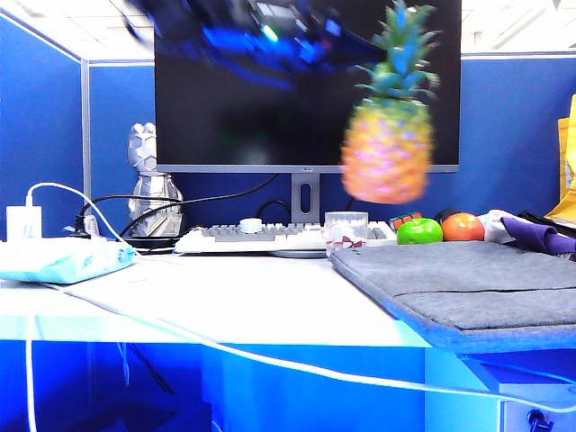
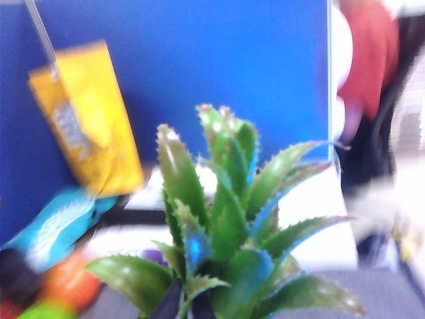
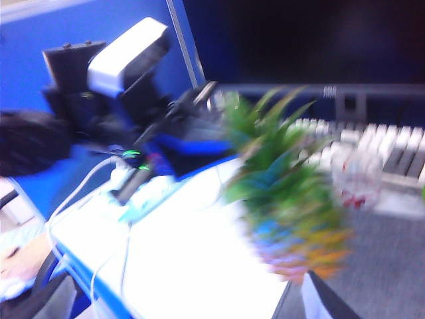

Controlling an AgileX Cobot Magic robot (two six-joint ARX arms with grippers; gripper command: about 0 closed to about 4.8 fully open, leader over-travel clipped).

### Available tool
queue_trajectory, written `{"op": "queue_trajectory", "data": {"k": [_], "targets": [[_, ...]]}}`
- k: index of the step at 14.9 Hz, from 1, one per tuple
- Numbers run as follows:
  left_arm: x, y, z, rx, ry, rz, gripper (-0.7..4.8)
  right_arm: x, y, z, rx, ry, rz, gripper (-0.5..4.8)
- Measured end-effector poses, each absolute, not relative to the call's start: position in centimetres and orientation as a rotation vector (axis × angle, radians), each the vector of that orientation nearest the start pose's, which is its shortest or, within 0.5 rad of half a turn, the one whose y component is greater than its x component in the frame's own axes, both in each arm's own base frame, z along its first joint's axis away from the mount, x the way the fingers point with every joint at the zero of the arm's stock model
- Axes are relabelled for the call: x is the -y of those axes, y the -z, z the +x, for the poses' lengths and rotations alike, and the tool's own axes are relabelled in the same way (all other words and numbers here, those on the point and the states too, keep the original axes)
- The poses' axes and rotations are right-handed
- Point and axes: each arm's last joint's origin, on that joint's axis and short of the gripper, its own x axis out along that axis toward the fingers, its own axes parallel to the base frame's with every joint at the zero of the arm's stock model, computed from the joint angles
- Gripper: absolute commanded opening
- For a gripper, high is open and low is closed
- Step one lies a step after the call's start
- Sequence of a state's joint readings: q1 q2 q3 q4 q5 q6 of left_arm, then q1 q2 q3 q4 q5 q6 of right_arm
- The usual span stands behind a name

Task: Pick up the pineapple and place it above the gray bag.

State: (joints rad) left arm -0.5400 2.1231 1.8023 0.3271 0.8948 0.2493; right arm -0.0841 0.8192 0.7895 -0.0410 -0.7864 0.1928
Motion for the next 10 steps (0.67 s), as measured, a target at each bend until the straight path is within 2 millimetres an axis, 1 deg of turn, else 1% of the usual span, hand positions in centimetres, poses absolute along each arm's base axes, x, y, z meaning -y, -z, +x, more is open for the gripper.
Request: {"op": "queue_trajectory", "data": {"k": [1, 3, 4, 7, 10], "targets": [[28.5, -29.2, 41.9, 0.192, 1.441, 0.149, -0.06, -0.6, -34.2, 17.5, -0.143, -0.692, 0.213, 4.79], [30.0, -26.0, 42.4, 0.146, 1.467, 0.078, -0.06, -0.5, -33.9, 17.5, -0.156, -0.687, 0.192, 4.79], [30.6, -25.2, 42.3, 0.135, 1.476, 0.063, -0.06, -0.5, -33.7, 17.5, -0.168, -0.683, 0.171, 4.79], [30.9, -25.0, 42.4, 0.215, 1.461, 0.070, -0.06, -0.3, -32.0, 17.7, -0.279, -0.614, 0.104, 4.79], [31.0, -23.5, 43.0, 0.184, 1.424, 0.064, -0.06, -0.3, -31.8, 17.8, -0.297, -0.613, 0.103, 4.79]]}}
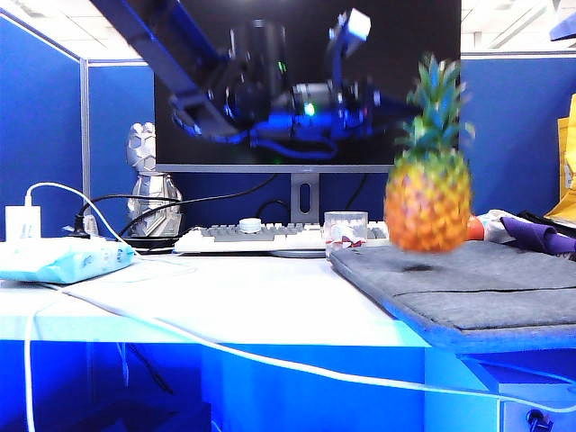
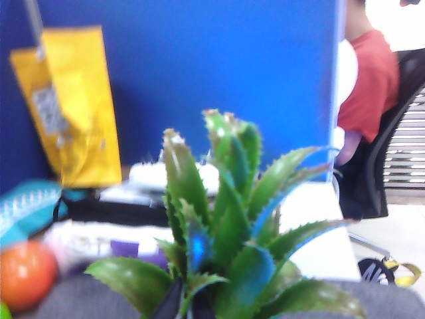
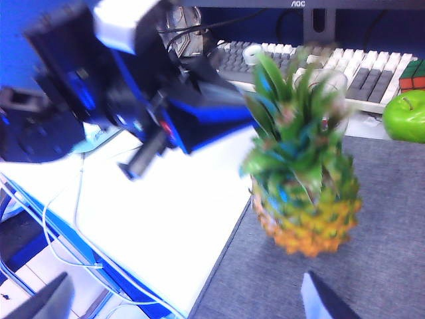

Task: Pick up the pineapple and place it above the gray bag.

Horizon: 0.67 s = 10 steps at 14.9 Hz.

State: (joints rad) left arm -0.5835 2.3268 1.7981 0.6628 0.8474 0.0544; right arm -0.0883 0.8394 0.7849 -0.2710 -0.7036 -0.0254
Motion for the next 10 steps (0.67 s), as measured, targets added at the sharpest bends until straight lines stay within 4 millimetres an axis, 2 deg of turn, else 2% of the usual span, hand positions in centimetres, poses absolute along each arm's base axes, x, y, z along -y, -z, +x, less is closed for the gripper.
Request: {"op": "queue_trajectory", "data": {"k": [3, 6, 7, 8, 10], "targets": [[31.3, -21.5, 43.4, 0.157, 1.403, 0.059, -0.06, -0.3, -31.7, 17.7, -0.305, -0.613, 0.105, 4.79], [31.4, -21.3, 43.5, 0.163, 1.403, 0.059, -0.05, -0.3, -31.6, 17.7, -0.314, -0.613, 0.109, 4.79], [31.4, -21.3, 43.5, 0.163, 1.403, 0.059, 0.32, -0.3, -31.6, 17.7, -0.314, -0.613, 0.109, 4.79], [31.4, -21.3, 43.5, 0.163, 1.403, 0.059, 0.88, -0.3, -31.6, 17.7, -0.314, -0.613, 0.109, 4.79], [31.4, -21.3, 43.4, 0.158, 1.404, 0.050, 4.79, -0.3, -31.6, 17.7, -0.314, -0.613, 0.109, 4.79]]}}
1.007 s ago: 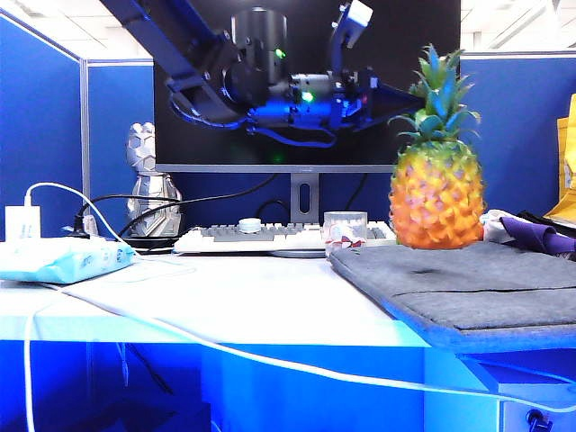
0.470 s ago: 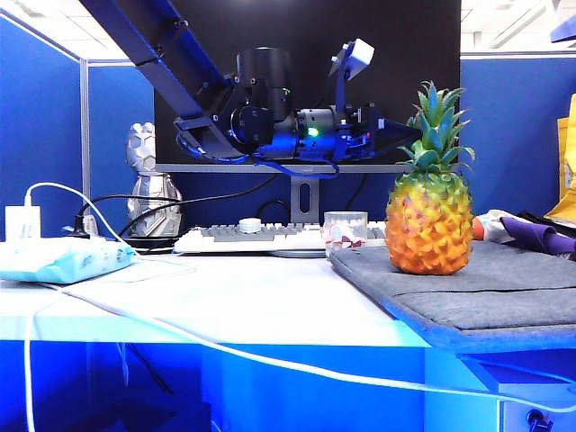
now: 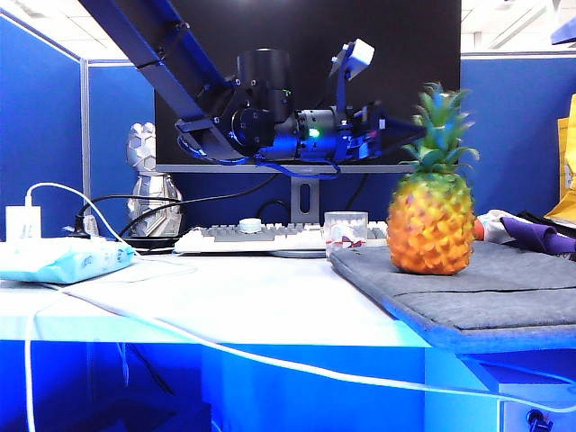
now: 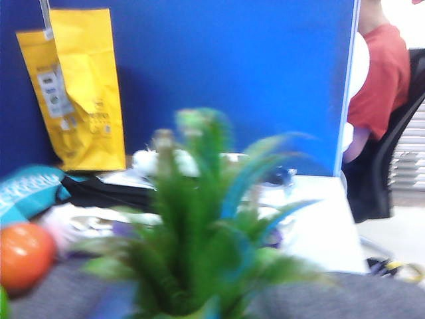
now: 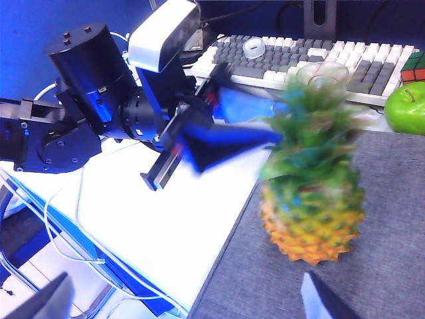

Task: Pick up the pineapple and place it above the gray bag.

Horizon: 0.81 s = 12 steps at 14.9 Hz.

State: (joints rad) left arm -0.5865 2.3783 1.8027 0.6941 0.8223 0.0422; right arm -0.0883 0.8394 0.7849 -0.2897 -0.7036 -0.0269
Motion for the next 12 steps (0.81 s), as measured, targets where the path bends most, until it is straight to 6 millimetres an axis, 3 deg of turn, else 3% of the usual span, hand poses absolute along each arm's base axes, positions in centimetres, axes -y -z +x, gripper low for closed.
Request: {"op": "queue_trajectory", "data": {"k": [5, 8, 12], "targets": [[31.2, -20.9, 43.7, 0.014, 1.386, -0.056, 4.79, -0.3, -31.5, 17.6, -0.333, -0.618, 0.118, 4.79], [30.3, -20.9, 44.0, -0.064, 1.466, -0.125, 4.79, -0.3, -31.4, 17.6, -0.338, -0.619, 0.121, 4.79], [27.4, -23.4, 44.9, -0.107, 1.466, -0.144, 4.79, -0.3, -31.4, 17.6, -0.339, -0.620, 0.123, 4.79]]}}
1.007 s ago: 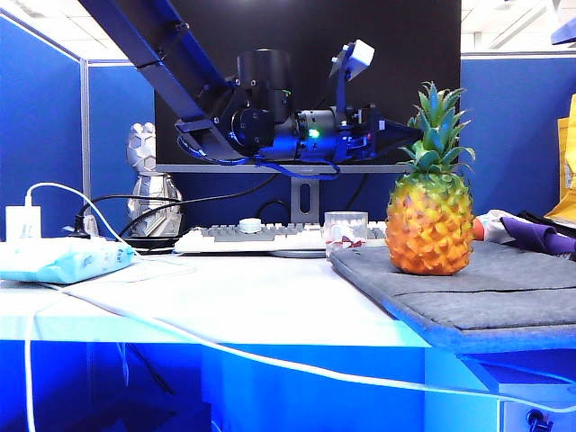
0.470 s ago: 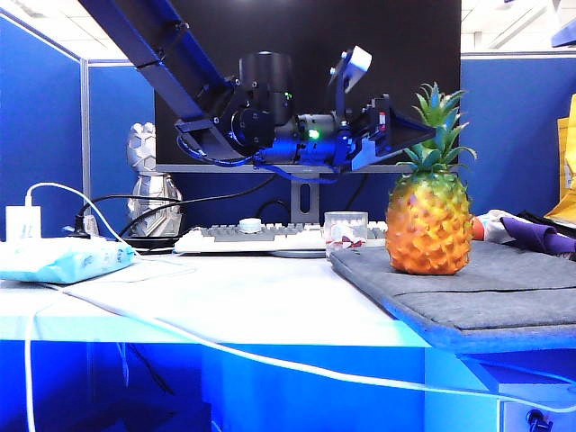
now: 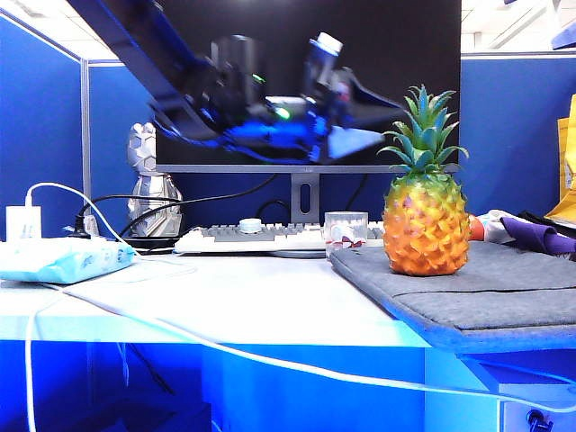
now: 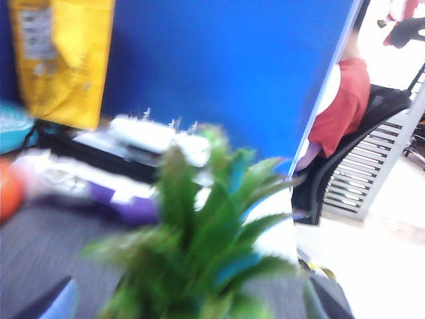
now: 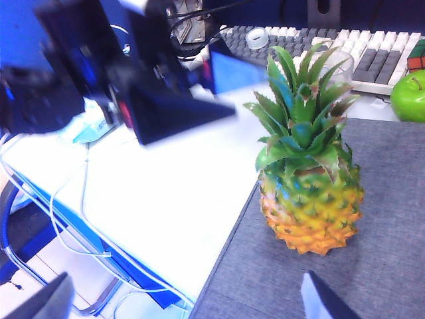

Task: Pick up the pineapple and place it above the gray bag.

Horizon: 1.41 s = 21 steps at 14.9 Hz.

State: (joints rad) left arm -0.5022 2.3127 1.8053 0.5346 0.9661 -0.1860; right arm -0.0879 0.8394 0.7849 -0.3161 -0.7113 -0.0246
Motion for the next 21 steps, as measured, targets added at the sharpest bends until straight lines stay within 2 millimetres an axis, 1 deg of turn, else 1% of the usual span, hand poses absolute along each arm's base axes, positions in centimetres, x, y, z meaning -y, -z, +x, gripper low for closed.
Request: {"op": "queue_trajectory", "data": {"k": [2, 3, 4, 5, 6, 7, 8, 9, 10, 12, 13, 14, 15, 16, 17, 18, 19, 20, 21], "targets": [[25.4, -23.2, 45.4, -0.249, 1.446, -0.139, 4.79, -0.3, -31.4, 17.6, -0.342, -0.619, 0.132, 4.79], [24.1, -23.7, 45.4, -0.293, 1.426, -0.114, 4.79, -0.4, -31.4, 17.6, -0.344, -0.624, 0.139, 4.79], [22.5, -25.5, 45.2, -0.289, 1.401, -0.077, 4.79, -0.4, -31.4, 17.6, -0.344, -0.626, 0.141, 4.79], [20.1, -29.5, 44.1, -0.244, 1.331, -0.012, 4.79, -0.4, -31.4, 17.6, -0.341, -0.626, 0.140, 4.79], [17.7, -34.4, 42.3, -0.155, 1.206, 0.097, 4.79, -0.4, -31.7, 17.7, -0.319, -0.625, 0.145, 4.79], [16.3, -37.9, 40.0, -0.107, 1.106, 0.197, 4.79, -0.3, -32.2, 17.9, -0.277, -0.622, 0.164, 4.79], [15.4, -40.5, 37.5, -0.086, 1.057, 0.276, 4.79, -0.4, -32.7, 18.0, -0.238, -0.627, 0.185, 4.79], [14.6, -42.5, 35.5, -0.069, 1.022, 0.322, 4.79, -0.5, -33.1, 18.0, -0.210, -0.636, 0.198, 4.79], [13.9, -43.8, 33.9, -0.091, 0.937, 0.333, 4.79, -0.7, -33.4, 18.1, -0.183, -0.652, 0.204, 4.79], [12.3, -45.4, 31.4, -0.185, 0.755, 0.307, 4.79, -0.8, -34.2, 17.5, -0.134, -0.692, 0.212, 4.79], [11.6, -46.0, 29.8, -0.224, 0.722, 0.325, 4.05, -0.9, -34.7, 16.9, -0.096, -0.703, 0.202, 4.79], [10.9, -47.0, 28.0, -0.216, 0.705, 0.342, 3.01, -0.8, -35.4, 16.1, -0.051, -0.702, 0.184, 4.79], [10.2, -48.6, 25.9, -0.155, 0.683, 0.357, 2.68, -0.8, -35.9, 15.3, -0.018, -0.700, 0.170, 4.79], [9.2, -50.1, 23.5, -0.100, 0.636, 0.359, 2.68, -0.7, -36.1, 14.6, -0.002, -0.692, 0.163, 4.79], [7.9, -51.7, 20.5, -0.063, 0.556, 0.333, 2.36, -0.8, -36.6, 13.4, 0.029, -0.690, 0.149, 4.79], [6.6, -52.5, 17.8, -0.077, 0.449, 0.311, 1.60, -0.8, -36.9, 12.7, 0.056, -0.686, 0.136, 4.79], [5.6, -52.4, 15.6, -0.125, 0.383, 0.319, 1.36, -0.8, -37.1, 12.1, 0.079, -0.670, 0.128, 4.79], [5.0, -51.4, 14.0, -0.149, 0.364, 0.318, 1.16, -0.8, -37.3, 11.6, 0.099, -0.650, 0.122, 4.79], [4.5, -49.8, 12.5, -0.171, 0.359, 0.309, 1.16, -0.8, -37.4, 11.4, 0.110, -0.644, 0.118, 4.79]]}}
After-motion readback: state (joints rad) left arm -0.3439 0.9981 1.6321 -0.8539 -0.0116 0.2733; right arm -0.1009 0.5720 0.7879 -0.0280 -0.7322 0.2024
